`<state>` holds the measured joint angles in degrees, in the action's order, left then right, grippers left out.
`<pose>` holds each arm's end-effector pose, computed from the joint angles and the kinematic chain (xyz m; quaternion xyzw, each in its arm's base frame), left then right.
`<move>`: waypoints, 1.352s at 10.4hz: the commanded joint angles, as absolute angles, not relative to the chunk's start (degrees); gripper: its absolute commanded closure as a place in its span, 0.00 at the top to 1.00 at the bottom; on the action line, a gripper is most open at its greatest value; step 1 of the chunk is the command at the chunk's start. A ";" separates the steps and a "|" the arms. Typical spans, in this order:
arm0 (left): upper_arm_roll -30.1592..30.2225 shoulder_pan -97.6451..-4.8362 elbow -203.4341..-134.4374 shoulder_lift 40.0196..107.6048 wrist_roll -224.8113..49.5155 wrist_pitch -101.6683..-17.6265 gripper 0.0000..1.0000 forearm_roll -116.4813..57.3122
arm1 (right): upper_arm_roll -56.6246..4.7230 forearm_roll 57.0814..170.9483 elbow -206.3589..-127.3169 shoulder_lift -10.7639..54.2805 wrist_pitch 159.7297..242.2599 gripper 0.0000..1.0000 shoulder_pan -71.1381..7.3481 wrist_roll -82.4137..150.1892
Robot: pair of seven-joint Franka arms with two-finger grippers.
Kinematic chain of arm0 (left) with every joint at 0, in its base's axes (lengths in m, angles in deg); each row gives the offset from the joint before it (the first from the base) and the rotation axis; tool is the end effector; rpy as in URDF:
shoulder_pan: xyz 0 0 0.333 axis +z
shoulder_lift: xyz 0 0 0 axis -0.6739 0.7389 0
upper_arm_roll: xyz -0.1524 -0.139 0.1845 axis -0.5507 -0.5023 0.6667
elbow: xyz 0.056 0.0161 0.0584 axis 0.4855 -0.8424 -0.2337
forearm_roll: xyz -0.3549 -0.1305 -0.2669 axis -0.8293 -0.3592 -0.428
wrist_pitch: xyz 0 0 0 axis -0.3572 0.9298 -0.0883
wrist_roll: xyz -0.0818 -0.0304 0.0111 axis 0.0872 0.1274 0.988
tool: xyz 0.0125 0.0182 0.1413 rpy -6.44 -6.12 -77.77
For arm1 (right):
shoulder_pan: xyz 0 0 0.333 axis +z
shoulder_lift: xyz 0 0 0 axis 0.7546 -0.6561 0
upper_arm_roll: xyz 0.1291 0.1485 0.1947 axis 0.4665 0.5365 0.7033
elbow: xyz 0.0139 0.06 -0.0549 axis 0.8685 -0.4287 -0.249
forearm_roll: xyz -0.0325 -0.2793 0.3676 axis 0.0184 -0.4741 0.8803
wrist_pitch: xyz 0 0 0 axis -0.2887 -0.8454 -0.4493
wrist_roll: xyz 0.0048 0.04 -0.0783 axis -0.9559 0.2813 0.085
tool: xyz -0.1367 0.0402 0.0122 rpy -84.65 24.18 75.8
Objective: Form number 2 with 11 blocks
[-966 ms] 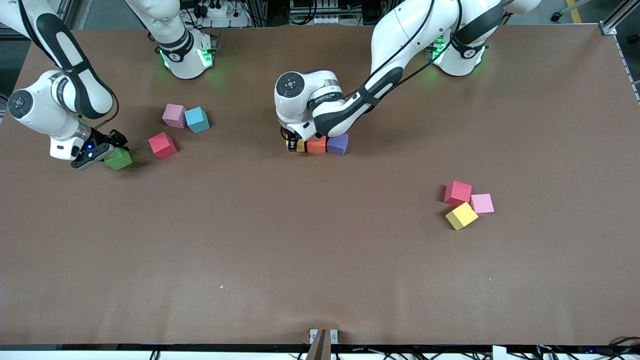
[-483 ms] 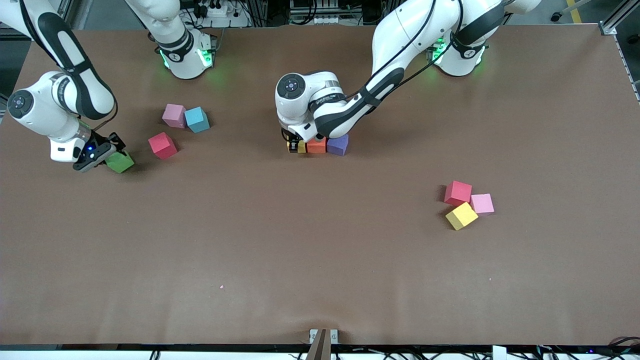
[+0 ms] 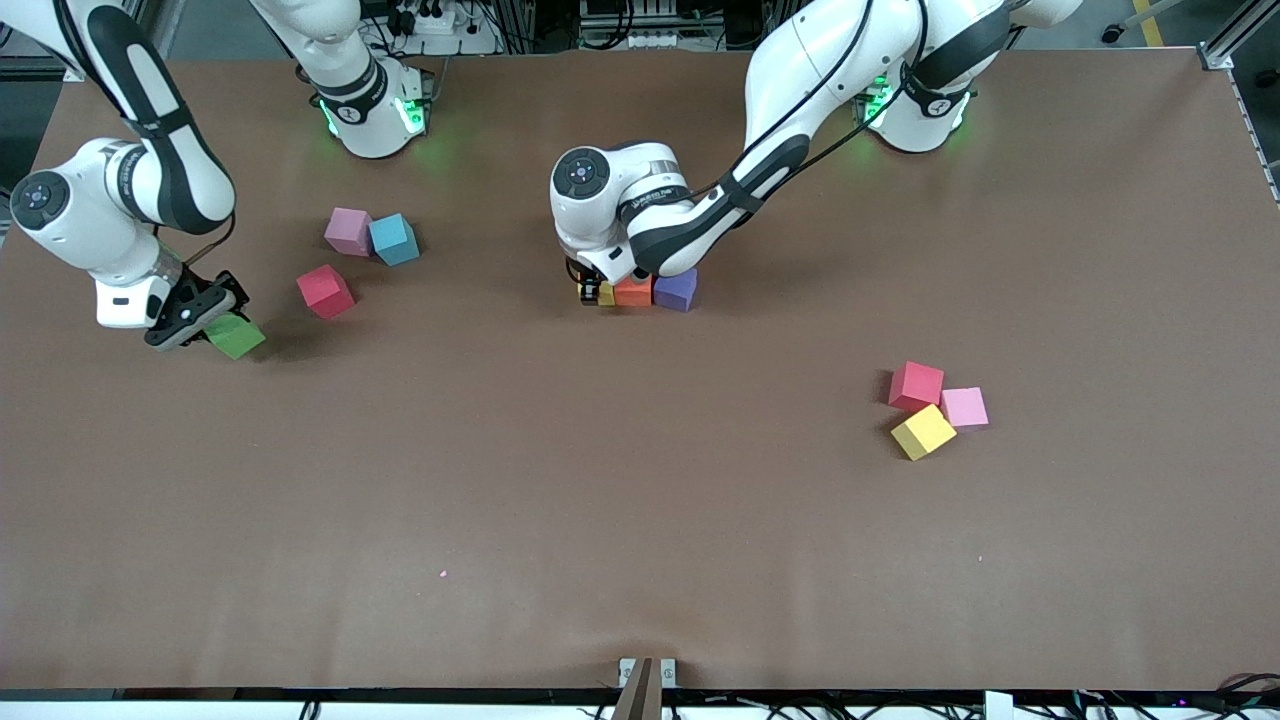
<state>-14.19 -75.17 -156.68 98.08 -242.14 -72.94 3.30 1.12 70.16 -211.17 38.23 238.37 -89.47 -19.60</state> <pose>0.3502 -0.6482 0.0950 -0.7058 -0.7064 0.0539 0.0062 0.4862 -0.1551 0.1093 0.9218 0.3867 0.0177 0.0224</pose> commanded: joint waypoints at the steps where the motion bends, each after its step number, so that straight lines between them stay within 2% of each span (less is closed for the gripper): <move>1: -14.07 -75.06 -158.87 96.62 -255.66 -71.95 0.41 6.04 | 4.09 71.37 -210.65 40.91 235.41 0.31 -87.41 -14.72; 5: -14.07 -74.89 -159.84 96.53 -255.48 -71.95 0.41 6.04 | 7.09 71.37 -203.00 42.59 224.87 0.32 -85.73 -11.27; 9: -14.07 -74.45 -160.71 96.27 -255.40 -71.95 0.41 6.13 | 7.10 71.54 -202.55 42.32 224.94 0.32 -85.21 -11.27; 14: -14.07 -73.83 -162.56 95.92 -255.13 -71.95 0.41 6.13 | 7.10 71.63 -200.53 41.88 225.03 0.32 -79.67 -4.86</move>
<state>-14.24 -74.32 -158.53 97.06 -242.03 -72.84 3.31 6.99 70.59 -201.55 42.09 225.60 -80.80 -6.54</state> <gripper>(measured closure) 0.405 0.414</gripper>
